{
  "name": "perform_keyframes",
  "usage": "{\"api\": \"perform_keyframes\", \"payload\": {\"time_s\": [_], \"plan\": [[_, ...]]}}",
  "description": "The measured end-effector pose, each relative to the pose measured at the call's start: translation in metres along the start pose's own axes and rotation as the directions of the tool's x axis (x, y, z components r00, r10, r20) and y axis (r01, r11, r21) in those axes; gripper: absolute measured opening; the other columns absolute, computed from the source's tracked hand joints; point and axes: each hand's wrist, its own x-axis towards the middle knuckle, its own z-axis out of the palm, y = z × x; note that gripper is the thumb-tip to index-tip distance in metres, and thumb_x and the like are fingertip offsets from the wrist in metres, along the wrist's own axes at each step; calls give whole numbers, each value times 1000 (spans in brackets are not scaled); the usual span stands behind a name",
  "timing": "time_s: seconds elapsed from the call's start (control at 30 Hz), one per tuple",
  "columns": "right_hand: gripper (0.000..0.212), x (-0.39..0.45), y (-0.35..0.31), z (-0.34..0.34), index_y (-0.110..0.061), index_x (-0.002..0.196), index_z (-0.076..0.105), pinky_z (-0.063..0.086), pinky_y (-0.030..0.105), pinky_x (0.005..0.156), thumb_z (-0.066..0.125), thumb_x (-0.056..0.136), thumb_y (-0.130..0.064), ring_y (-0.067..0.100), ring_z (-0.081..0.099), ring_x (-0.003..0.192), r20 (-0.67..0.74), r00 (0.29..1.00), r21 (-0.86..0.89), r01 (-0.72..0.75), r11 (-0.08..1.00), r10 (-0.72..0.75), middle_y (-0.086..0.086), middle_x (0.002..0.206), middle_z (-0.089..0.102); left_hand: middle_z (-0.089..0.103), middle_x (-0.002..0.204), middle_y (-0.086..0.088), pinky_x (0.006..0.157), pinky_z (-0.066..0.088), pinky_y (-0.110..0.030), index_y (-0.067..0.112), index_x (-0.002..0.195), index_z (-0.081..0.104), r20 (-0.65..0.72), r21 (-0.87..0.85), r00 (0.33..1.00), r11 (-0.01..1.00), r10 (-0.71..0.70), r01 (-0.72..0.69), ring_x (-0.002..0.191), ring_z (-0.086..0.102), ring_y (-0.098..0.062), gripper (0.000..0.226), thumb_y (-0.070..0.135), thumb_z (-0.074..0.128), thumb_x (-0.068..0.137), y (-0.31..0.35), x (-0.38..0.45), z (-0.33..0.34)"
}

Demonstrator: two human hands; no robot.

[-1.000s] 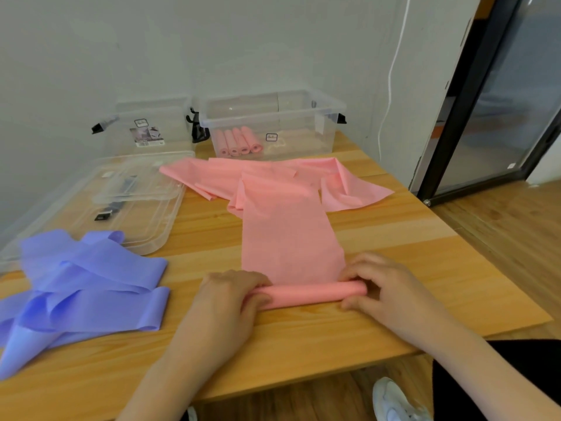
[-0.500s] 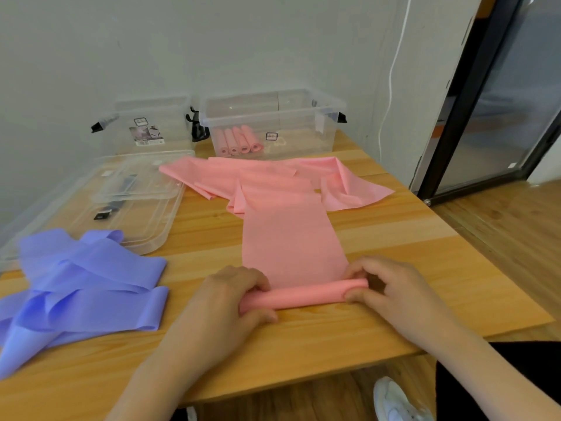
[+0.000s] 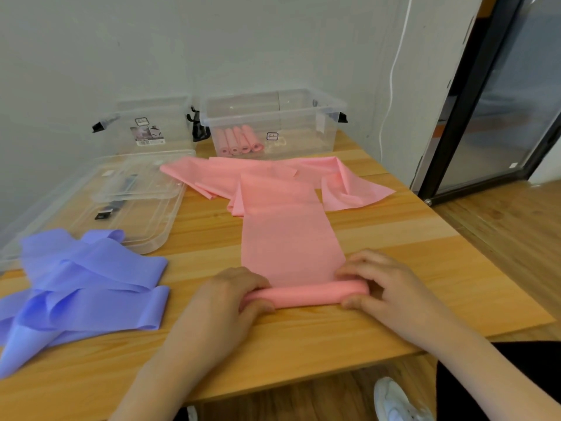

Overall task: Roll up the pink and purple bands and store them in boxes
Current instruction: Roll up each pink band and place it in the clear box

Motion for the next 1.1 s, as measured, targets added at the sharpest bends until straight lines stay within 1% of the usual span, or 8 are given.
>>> {"api": "perform_keyframes", "payload": {"time_s": [0.1, 0.23, 0.47, 0.57, 0.67, 0.8, 0.97, 1.1], "plan": [[27, 0, -2, -1, -33, 87, 61, 35, 7, 79, 77, 70, -20, -5, 51, 92, -37, 999, 4, -2, 1000, 2, -22, 89, 57, 55, 84, 20, 71, 37, -3, 28, 99, 59, -22, -29, 999, 999, -32, 31, 73, 50, 5, 25, 40, 63, 78, 2, -2, -2], [12, 3, -1, 1, -21, 86, 71, 36, 8, 75, 70, 77, -13, -1, 53, 89, -78, 997, -11, -13, 1000, 13, -17, 83, 61, 56, 86, 21, 77, 31, 1, 24, 91, 68, 70, -9, 997, 999, 37, -37, 87, 47, 7, 46, 58, 51, 65, -4, -1, -1], [13, 4, -2, 0, -22, 90, 74, 28, 1, 82, 66, 82, -17, -6, 45, 100, -40, 998, -17, -51, 999, 50, -24, 95, 58, 68, 83, 8, 68, 42, -16, 19, 88, 70, -64, 72, 997, 996, -43, 48, 76, 58, -7, 28, 36, 51, 78, 2, -3, 10], [19, 4, -10, 5, -30, 101, 65, 27, -2, 83, 52, 91, -19, -22, 42, 102, -101, 984, 136, -134, 982, 148, -30, 107, 51, 63, 104, 3, 82, 33, -11, 16, 104, 64, -119, 22, 988, 994, -103, 106, 96, 58, -16, 26, 23, 48, 84, 13, -5, 23], [26, 5, -18, 13, -31, 116, 54, 22, -9, 82, 40, 96, -24, -36, 32, 97, -70, 964, 381, -213, 900, 258, -33, 117, 42, 48, 123, 11, 94, 22, -3, 26, 122, 47, -123, -119, 983, 986, -135, 120, 116, 41, -1, 31, 18, 49, 92, 24, -6, 30], [24, 7, -15, 8, -32, 111, 56, 34, 4, 88, 46, 94, -19, -17, 41, 111, 17, 950, 537, -273, 799, 313, -25, 119, 51, 47, 111, 24, 82, 23, 6, 37, 110, 41, -99, -190, 982, 971, -163, 142, 97, 40, 20, 44, 8, 59, 83, 16, -6, 20], [26, 7, -9, -2, -37, 93, 51, 34, 6, 84, 61, 86, -14, -11, 45, 98, 82, 982, 35, -173, 984, 169, -21, 103, 52, 54, 94, 17, 78, 31, 0, 28, 91, 62, -100, -99, 985, 986, -142, 133, 89, 51, 3, 28, 5, 68, 76, 6, -3, 12], [19, 8, -14, 5, -33, 84, 55, 33, 6, 75, 54, 90, -15, -3, 49, 87, -43, 992, -31, -119, 992, 118, -16, 89, 55, 57, 93, 21, 73, 32, 0, 27, 104, 66, -79, -92, 984, 984, -160, 153, 82, 52, 2, 23, 15, 64, 84, 5, -2, 5]]}}
